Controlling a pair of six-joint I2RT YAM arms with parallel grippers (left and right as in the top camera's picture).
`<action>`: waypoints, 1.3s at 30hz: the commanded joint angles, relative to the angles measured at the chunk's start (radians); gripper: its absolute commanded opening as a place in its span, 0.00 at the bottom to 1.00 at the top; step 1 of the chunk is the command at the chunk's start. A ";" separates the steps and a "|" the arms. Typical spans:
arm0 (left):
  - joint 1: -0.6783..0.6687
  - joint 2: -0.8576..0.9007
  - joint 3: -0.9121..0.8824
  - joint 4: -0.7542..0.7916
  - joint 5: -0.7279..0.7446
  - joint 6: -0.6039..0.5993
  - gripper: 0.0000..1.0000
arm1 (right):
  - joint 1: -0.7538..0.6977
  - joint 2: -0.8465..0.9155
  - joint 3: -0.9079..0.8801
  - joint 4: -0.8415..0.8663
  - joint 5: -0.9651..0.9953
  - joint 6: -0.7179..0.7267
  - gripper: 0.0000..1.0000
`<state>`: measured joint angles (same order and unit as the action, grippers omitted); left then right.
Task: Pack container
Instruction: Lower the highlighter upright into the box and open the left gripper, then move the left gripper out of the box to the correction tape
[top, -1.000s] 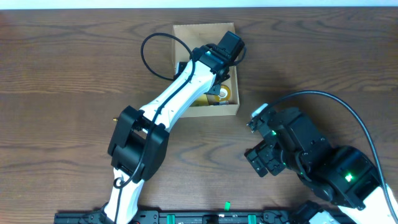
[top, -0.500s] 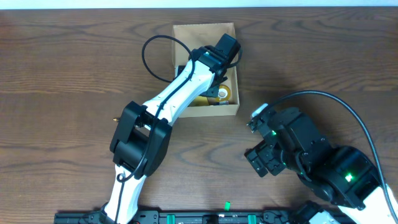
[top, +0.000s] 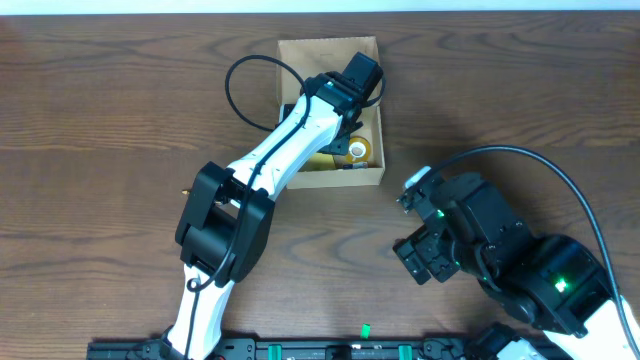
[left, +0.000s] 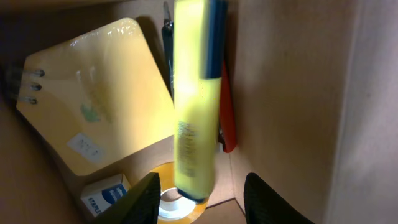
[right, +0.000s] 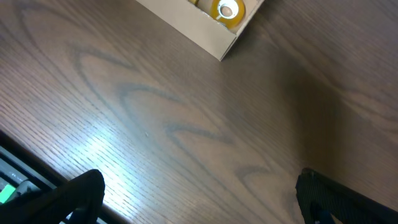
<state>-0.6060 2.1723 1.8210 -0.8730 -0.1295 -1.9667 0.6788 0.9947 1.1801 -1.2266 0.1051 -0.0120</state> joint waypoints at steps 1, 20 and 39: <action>0.005 0.016 -0.006 -0.004 -0.005 0.000 0.46 | -0.004 0.000 -0.001 0.000 0.003 -0.012 0.99; 0.005 -0.043 0.077 0.005 -0.055 0.114 0.06 | -0.004 0.000 -0.001 0.000 0.003 -0.012 0.99; 0.002 -0.061 0.492 -0.670 -0.268 0.047 0.06 | -0.004 0.000 -0.001 0.000 0.003 -0.012 0.99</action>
<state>-0.6056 2.1445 2.2826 -1.4940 -0.3389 -1.8584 0.6788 0.9947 1.1801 -1.2266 0.1051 -0.0120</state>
